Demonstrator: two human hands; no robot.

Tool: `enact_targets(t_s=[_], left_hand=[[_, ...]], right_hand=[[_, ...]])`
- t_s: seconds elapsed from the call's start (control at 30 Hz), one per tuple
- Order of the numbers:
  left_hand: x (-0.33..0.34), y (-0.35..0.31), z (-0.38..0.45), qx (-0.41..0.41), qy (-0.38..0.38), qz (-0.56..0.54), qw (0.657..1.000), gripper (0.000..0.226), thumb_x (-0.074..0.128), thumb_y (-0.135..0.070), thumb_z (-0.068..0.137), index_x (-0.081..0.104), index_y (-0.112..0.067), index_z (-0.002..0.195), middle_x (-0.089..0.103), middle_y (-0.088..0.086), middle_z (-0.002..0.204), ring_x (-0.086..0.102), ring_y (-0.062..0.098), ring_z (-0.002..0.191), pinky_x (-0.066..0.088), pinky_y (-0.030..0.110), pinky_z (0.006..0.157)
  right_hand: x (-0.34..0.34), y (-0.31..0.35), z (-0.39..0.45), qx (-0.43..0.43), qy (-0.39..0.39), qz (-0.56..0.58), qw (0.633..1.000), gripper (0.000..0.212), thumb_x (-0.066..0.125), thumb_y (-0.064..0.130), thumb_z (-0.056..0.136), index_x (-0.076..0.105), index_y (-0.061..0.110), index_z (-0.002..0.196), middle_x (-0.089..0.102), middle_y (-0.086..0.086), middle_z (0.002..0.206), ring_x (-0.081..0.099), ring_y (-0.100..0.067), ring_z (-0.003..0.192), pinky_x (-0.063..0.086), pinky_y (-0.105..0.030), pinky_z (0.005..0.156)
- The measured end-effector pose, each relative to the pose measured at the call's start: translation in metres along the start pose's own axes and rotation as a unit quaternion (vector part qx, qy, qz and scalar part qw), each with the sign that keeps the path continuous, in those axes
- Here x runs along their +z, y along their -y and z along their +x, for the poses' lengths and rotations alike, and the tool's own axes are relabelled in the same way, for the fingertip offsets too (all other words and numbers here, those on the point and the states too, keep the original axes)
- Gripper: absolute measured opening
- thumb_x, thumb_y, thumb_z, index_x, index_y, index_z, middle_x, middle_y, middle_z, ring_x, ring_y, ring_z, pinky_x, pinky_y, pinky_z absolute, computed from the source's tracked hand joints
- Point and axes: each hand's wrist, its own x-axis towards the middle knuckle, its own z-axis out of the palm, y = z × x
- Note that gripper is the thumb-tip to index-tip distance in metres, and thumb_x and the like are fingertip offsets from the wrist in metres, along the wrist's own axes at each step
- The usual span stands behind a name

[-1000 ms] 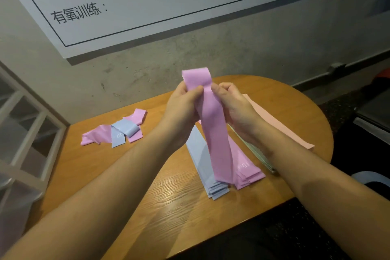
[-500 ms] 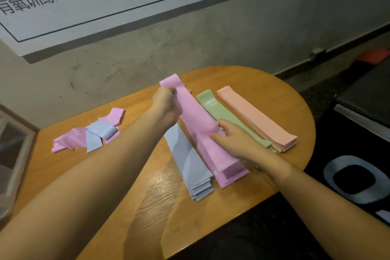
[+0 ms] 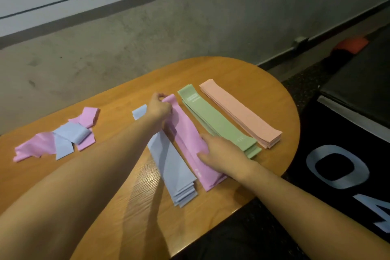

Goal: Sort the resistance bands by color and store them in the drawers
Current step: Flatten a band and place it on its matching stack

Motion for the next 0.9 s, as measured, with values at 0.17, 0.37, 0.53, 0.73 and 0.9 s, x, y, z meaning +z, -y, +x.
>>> enact_targets(t_s=[0.17, 0.37, 0.53, 0.73, 0.9], left_hand=[[-0.002, 0.007, 0.005, 0.121, 0.026, 0.135, 0.983, 0.047, 0.039, 0.006, 0.090, 0.053, -0.024, 0.124, 0.057, 0.002, 0.099, 0.057, 0.024, 0.076, 0.042, 0.025, 0.045], [-0.004, 0.013, 0.011, 0.174, 0.011, 0.246, 0.953, 0.047, 0.041, 0.013, 0.087, 0.070, -0.013, 0.113, 0.055, 0.008, 0.121, 0.056, 0.027, 0.108, 0.047, 0.027, 0.068], [-0.009, 0.015, 0.012, 0.205, -0.023, 0.270, 0.940, 0.043, 0.043, 0.010, 0.088, 0.073, -0.011, 0.113, 0.055, 0.011, 0.126, 0.053, 0.028, 0.117, 0.043, 0.028, 0.084], [-0.020, 0.017, 0.006, 0.249, -0.007, 0.260, 0.933, 0.027, 0.054, -0.007, 0.095, 0.071, -0.017, 0.114, 0.054, 0.005, 0.134, 0.050, 0.025, 0.124, 0.043, 0.037, 0.104], [-0.044, 0.025, -0.010, 0.291, -0.018, 0.215, 0.932, 0.023, 0.054, -0.009, 0.091, 0.070, -0.020, 0.103, 0.060, 0.003, 0.119, 0.055, 0.022, 0.112, 0.044, 0.036, 0.096]], right_hand=[[0.005, -0.002, -0.001, -0.005, -0.002, -0.053, 0.999, 0.069, 0.056, 0.032, 0.096, 0.022, 0.022, 0.156, 0.060, -0.012, 0.131, 0.062, -0.036, 0.108, 0.052, -0.041, 0.086], [0.000, -0.006, -0.004, -0.003, -0.001, -0.039, 0.999, 0.063, 0.055, 0.040, 0.097, 0.030, 0.031, 0.153, 0.041, -0.003, 0.146, 0.057, -0.032, 0.120, 0.052, -0.045, 0.097], [-0.001, -0.005, -0.009, -0.029, -0.008, -0.032, 0.999, 0.057, 0.059, 0.032, 0.096, 0.038, 0.029, 0.150, 0.040, -0.001, 0.146, 0.049, -0.025, 0.128, 0.045, -0.039, 0.105], [0.002, 0.000, -0.015, -0.049, -0.041, -0.040, 0.997, 0.050, 0.058, 0.028, 0.097, 0.045, 0.027, 0.146, 0.043, 0.000, 0.144, 0.040, -0.021, 0.131, 0.036, -0.035, 0.109], [0.002, 0.018, -0.012, -0.082, -0.083, -0.016, 0.993, 0.043, 0.059, 0.029, 0.095, 0.053, 0.026, 0.138, 0.054, 0.000, 0.136, 0.049, -0.021, 0.124, 0.042, -0.036, 0.104]])
